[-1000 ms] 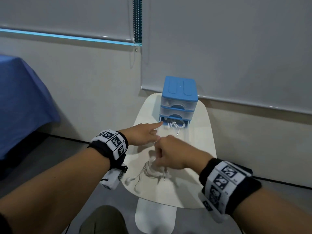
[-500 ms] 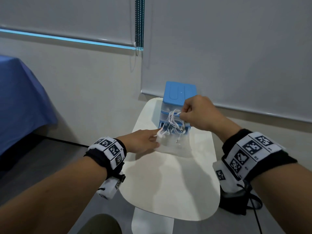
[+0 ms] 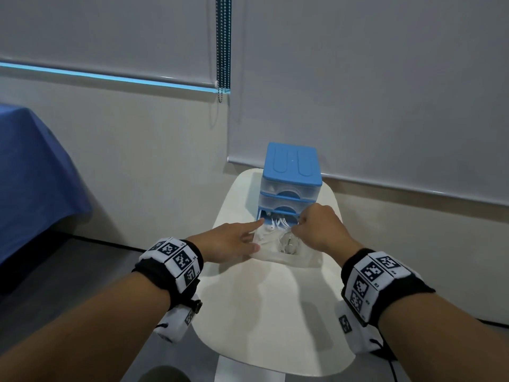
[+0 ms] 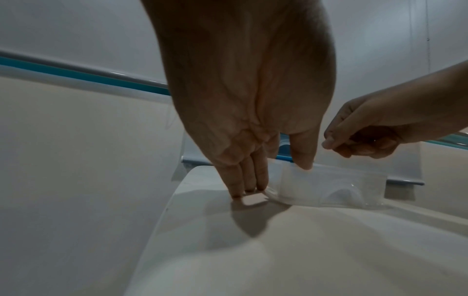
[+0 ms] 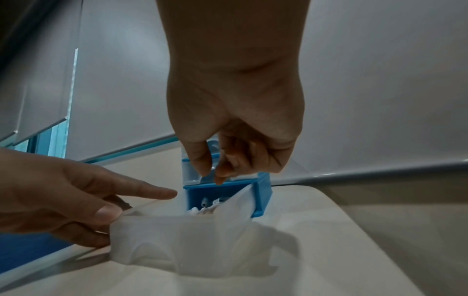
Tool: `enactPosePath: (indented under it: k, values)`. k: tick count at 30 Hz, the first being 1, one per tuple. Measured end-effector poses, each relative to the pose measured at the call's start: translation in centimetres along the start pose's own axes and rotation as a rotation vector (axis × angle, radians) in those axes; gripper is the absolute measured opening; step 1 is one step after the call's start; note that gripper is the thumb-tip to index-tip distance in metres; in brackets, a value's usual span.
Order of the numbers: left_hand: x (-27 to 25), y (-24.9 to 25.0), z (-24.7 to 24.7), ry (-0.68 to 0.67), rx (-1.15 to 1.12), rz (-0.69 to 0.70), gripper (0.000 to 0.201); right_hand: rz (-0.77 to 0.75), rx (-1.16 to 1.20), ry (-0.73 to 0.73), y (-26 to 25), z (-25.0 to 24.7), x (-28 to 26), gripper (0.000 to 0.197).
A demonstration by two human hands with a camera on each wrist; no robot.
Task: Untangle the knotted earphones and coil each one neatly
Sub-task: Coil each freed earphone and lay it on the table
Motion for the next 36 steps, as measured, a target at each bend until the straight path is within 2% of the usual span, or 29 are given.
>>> enactPosePath:
  k: [4, 7, 8, 10, 12, 13, 16, 19, 23, 27, 29, 34, 36]
  values:
    - [-0.2, 0.1, -0.2, 0.027, 0.040, 0.017, 0.070, -0.011, 0.093, -0.005, 0.9, -1.3, -0.9, 0.033]
    - [-0.8, 1.3, -1.6, 0.083, 0.078, 0.050, 0.051, -0.017, 0.110, -0.144, 1.7, -1.3, -1.9, 0.047]
    - [-1.0, 2.1, -2.8, 0.153, 0.073, 0.070, 0.040, -0.011, 0.090, -0.224, 2.2, -0.9, -2.2, 0.054]
    - [-1.4, 4.2, -6.3, 0.375, 0.074, 0.126, 0.031, 0.015, 0.031, -0.394, 3.4, 0.2, -3.1, 0.082]
    - [-1.6, 6.6, -9.2, 0.554, 0.086, 0.186, 0.039, 0.032, -0.029, -0.473, 4.5, 1.4, -3.3, 0.114]
    - [-1.3, 7.8, -9.8, 0.575, 0.104, 0.219, 0.047, 0.035, -0.038, -0.462, 4.8, 1.9, -3.0, 0.120]
    - [1.1, 10.1, -9.4, 0.474, 0.249, 0.226, 0.062, 0.040, 0.040, -0.348, 4.8, 2.5, -1.3, 0.125]
    - [3.0, 9.9, -8.2, 0.394, 0.333, 0.150, 0.056, 0.054, 0.145, -0.211, 4.4, 1.8, 0.3, 0.130]
    - [3.8, 9.3, -7.9, 0.442, 0.296, 0.137, 0.051, 0.038, 0.247, -0.074, 4.3, 1.1, 2.5, 0.127]
    - [4.0, 9.3, -8.2, 0.466, 0.307, 0.127, 0.050, -0.059, 0.374, 0.068, 3.4, -0.2, 3.5, 0.101]
    - [4.0, 9.3, -8.1, 0.469, 0.308, 0.124, 0.051, -0.111, 0.412, 0.128, 2.9, -1.0, 3.4, 0.094]
    - [3.5, 9.2, -7.8, 0.495, 0.292, 0.123, 0.054, -0.115, 0.402, 0.152, 3.0, -1.2, 2.9, 0.092]
    - [3.3, 9.3, -7.8, 0.499, 0.288, 0.118, 0.054, -0.113, 0.428, 0.178, 3.2, -2.2, 2.6, 0.101]
Point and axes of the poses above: each hand's wrist, its own x-axis towards the middle knuckle, its own z-axis out of the palm, y = z × x, the point moved 10 cm from there along x, towards the middle knuckle, and after that the axes turned 2 degrees about y, right-handed, at the moved point
